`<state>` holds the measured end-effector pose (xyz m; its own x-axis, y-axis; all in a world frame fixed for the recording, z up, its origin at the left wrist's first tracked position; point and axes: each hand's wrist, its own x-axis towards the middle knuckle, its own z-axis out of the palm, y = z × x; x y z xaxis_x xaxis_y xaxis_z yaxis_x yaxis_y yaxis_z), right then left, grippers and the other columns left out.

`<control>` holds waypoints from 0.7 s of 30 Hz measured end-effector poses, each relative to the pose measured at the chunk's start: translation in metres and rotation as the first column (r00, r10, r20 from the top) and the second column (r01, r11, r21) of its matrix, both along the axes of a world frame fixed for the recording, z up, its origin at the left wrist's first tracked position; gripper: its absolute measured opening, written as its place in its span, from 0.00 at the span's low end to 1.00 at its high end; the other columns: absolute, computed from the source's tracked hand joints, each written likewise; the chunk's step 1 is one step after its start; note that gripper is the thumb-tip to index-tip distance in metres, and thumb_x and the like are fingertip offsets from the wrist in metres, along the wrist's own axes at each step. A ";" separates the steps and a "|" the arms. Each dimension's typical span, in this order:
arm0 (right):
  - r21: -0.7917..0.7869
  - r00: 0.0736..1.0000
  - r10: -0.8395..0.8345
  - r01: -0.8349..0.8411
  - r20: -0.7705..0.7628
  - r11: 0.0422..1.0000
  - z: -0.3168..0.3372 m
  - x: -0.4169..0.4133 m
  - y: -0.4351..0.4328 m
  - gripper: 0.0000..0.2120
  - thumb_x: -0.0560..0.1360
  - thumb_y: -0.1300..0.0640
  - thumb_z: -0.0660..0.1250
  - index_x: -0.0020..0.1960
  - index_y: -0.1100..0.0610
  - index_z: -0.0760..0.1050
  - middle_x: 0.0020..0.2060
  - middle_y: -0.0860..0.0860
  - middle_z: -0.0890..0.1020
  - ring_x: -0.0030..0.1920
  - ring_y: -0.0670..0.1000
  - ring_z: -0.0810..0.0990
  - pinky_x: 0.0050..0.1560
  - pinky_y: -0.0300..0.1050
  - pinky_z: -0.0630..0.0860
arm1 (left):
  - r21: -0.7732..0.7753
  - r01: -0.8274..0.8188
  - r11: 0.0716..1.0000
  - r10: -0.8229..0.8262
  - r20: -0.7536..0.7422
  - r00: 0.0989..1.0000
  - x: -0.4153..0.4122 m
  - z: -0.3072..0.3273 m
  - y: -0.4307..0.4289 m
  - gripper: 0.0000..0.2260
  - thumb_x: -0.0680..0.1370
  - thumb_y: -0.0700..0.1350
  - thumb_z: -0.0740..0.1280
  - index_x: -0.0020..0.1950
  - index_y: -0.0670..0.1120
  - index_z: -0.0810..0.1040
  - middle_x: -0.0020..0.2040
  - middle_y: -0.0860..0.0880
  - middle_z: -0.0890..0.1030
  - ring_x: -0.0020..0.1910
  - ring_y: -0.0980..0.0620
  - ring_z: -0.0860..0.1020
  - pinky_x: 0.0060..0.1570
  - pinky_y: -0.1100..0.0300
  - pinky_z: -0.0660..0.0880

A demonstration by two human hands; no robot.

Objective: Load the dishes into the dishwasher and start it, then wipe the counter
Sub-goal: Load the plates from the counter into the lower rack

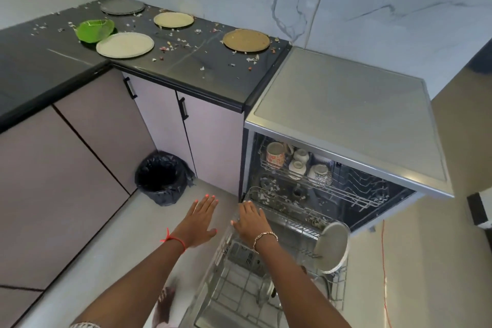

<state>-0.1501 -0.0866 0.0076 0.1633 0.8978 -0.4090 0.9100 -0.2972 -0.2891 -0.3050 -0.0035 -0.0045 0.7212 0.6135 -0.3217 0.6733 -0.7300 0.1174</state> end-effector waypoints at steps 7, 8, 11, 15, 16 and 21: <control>0.019 0.997 -0.078 0.079 -0.023 0.997 -0.012 -0.055 0.110 0.26 0.81 0.49 0.53 0.73 0.61 0.54 0.75 0.56 0.54 0.76 0.53 0.49 0.73 0.55 0.51 | 0.001 0.047 0.999 -0.047 0.005 0.999 -0.054 -0.011 0.121 0.38 0.74 0.63 0.46 0.77 0.42 0.43 0.77 0.45 0.42 0.73 0.47 0.34 0.66 0.55 0.28; 0.016 0.996 -0.090 0.090 -0.030 0.996 -0.013 -0.063 0.127 0.26 0.81 0.50 0.53 0.73 0.61 0.54 0.75 0.56 0.54 0.76 0.54 0.50 0.73 0.55 0.51 | 0.010 0.041 0.999 -0.041 0.009 0.999 -0.062 -0.011 0.139 0.38 0.74 0.62 0.47 0.77 0.42 0.43 0.77 0.45 0.42 0.73 0.48 0.34 0.66 0.56 0.28; 0.007 0.992 -0.121 0.121 -0.031 0.993 -0.016 -0.082 0.174 0.27 0.81 0.49 0.53 0.74 0.62 0.53 0.75 0.56 0.54 0.76 0.53 0.50 0.72 0.54 0.53 | 0.023 0.026 0.999 -0.026 0.006 1.000 -0.081 -0.008 0.187 0.34 0.79 0.57 0.55 0.77 0.43 0.43 0.78 0.47 0.42 0.76 0.49 0.39 0.66 0.58 0.29; 0.028 0.990 -0.137 0.138 -0.033 0.990 -0.010 -0.105 0.237 0.27 0.80 0.48 0.53 0.74 0.62 0.53 0.75 0.56 0.55 0.75 0.54 0.51 0.72 0.54 0.53 | 0.061 0.019 0.998 -0.021 0.021 1.000 -0.107 0.001 0.251 0.36 0.75 0.61 0.48 0.77 0.43 0.44 0.78 0.47 0.43 0.76 0.49 0.40 0.68 0.57 0.31; 0.043 0.990 -0.137 0.138 -0.030 0.989 -0.005 -0.109 0.249 0.27 0.80 0.48 0.54 0.73 0.62 0.54 0.74 0.56 0.56 0.75 0.54 0.51 0.72 0.54 0.54 | 0.064 0.007 0.998 -0.010 0.039 0.999 -0.111 0.005 0.262 0.37 0.74 0.62 0.47 0.77 0.43 0.45 0.78 0.47 0.43 0.76 0.49 0.40 0.68 0.57 0.32; 0.136 0.996 -0.091 0.090 -0.002 0.987 0.021 -0.127 0.311 0.26 0.81 0.48 0.53 0.73 0.62 0.55 0.74 0.57 0.57 0.75 0.55 0.53 0.71 0.53 0.55 | 0.089 -0.064 0.994 0.052 0.130 0.990 -0.135 0.024 0.314 0.33 0.80 0.53 0.57 0.77 0.42 0.44 0.78 0.46 0.44 0.76 0.49 0.41 0.72 0.54 0.36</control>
<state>-0.2771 0.2243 0.0289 0.2478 0.9264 -0.2834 0.8826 -0.3366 -0.3284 -0.4396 0.3109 0.0195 0.7151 0.6783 -0.1691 0.6986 -0.7019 0.1390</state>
